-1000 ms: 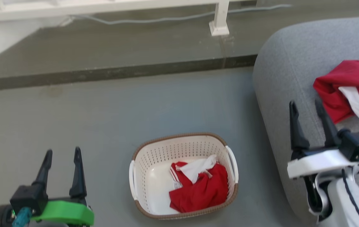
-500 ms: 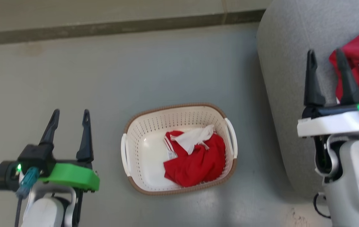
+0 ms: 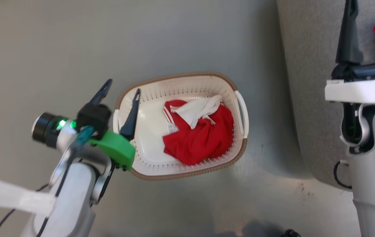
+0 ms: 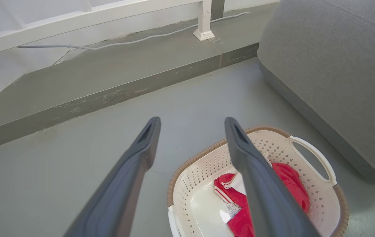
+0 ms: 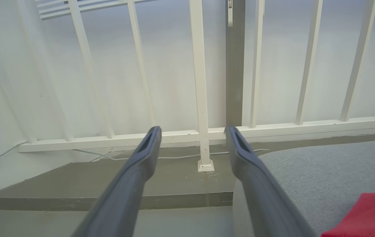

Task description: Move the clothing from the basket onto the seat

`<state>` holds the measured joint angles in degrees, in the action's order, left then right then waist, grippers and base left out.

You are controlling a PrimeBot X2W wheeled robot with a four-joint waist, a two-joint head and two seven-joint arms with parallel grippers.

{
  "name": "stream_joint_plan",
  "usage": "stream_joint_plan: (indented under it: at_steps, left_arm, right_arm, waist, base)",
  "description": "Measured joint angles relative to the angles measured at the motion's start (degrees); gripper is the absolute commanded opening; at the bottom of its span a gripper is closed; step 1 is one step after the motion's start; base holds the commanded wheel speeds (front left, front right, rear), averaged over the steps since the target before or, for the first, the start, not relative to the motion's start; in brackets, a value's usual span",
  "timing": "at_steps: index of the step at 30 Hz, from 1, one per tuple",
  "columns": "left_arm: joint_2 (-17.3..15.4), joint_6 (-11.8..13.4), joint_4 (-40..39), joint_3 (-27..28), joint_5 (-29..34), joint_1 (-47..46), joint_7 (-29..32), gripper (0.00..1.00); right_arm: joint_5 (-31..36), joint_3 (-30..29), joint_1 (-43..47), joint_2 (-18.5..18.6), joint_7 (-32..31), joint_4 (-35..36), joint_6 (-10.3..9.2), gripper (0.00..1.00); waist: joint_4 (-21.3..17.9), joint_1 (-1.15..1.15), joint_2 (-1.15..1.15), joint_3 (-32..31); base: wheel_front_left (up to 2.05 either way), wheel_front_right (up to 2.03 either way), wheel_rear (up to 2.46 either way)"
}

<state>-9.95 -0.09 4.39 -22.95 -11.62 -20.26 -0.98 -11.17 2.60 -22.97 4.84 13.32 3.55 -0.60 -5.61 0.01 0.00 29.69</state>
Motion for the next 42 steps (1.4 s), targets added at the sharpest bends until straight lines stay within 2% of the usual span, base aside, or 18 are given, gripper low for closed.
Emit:
stream_joint_plan:
  at_steps: [9,15,24,32,42]
  left_arm:
    - [1.6,-4.0,8.4,-6.5,4.8,-8.8,4.3,1.0]
    - [2.8,-5.4,13.6,-10.4,6.5,-12.5,5.6,1.0]
    - [3.9,-6.8,20.5,-15.4,7.1,-15.6,6.6,1.0]
    - [5.2,-7.0,25.2,-20.1,6.5,-17.4,6.8,1.0]
    - [5.4,-7.0,31.4,-25.8,4.3,-20.2,7.0,1.0]
  right_arm:
    - [0.0,0.0,-7.5,0.2,0.2,1.6,0.01,1.0]
    - [0.0,0.0,-11.0,0.2,0.3,1.7,0.01,1.0]
    - [0.0,0.1,-14.7,-0.1,0.8,1.1,0.01,1.0]
    - [-0.2,1.0,-16.0,-0.5,0.9,-0.3,0.0,1.0]
    - [-0.5,2.8,-18.2,-1.1,1.3,-0.3,0.0,1.0]
  waist:
    - [-1.1,0.0,0.0,8.2]
    - [-2.4,0.0,0.0,12.4]
    - [-4.9,-0.01,0.0,17.3]
    - [-7.0,-0.01,0.0,20.4]
    - [-9.7,-0.01,0.0,23.0]
  base:
    - [0.0,0.0,0.0]
    - [0.0,0.0,0.0]
    - [0.0,0.0,0.0]
    - [0.0,0.0,0.0]
    - [0.0,0.0,0.0]
